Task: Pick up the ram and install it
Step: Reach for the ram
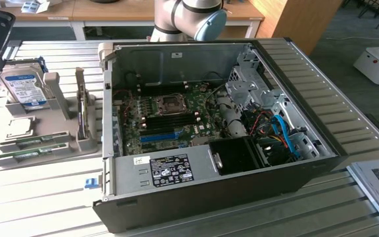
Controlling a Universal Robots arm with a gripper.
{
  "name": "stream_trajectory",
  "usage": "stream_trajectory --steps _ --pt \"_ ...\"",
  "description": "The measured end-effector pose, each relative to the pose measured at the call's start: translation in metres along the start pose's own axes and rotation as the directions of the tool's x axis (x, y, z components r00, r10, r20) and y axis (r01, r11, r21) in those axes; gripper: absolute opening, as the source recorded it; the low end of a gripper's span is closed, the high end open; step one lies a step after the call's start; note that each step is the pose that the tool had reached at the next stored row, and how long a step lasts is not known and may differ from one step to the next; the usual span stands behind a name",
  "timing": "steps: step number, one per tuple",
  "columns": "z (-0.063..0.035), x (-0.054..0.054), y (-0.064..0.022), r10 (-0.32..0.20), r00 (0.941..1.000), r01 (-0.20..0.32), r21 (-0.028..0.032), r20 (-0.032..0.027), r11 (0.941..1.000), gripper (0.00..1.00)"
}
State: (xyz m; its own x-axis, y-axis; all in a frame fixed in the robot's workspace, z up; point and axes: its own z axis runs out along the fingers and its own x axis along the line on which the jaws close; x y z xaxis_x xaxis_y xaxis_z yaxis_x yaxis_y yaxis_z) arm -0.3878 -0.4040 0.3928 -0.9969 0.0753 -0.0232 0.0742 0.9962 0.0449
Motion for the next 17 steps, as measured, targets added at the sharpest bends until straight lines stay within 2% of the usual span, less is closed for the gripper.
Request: stream_trajectory --steps 17 --pt "-0.0006 -0.001 -0.0126 0.0 1.0 0.0 0.0002 -0.0001 1.0 0.1"
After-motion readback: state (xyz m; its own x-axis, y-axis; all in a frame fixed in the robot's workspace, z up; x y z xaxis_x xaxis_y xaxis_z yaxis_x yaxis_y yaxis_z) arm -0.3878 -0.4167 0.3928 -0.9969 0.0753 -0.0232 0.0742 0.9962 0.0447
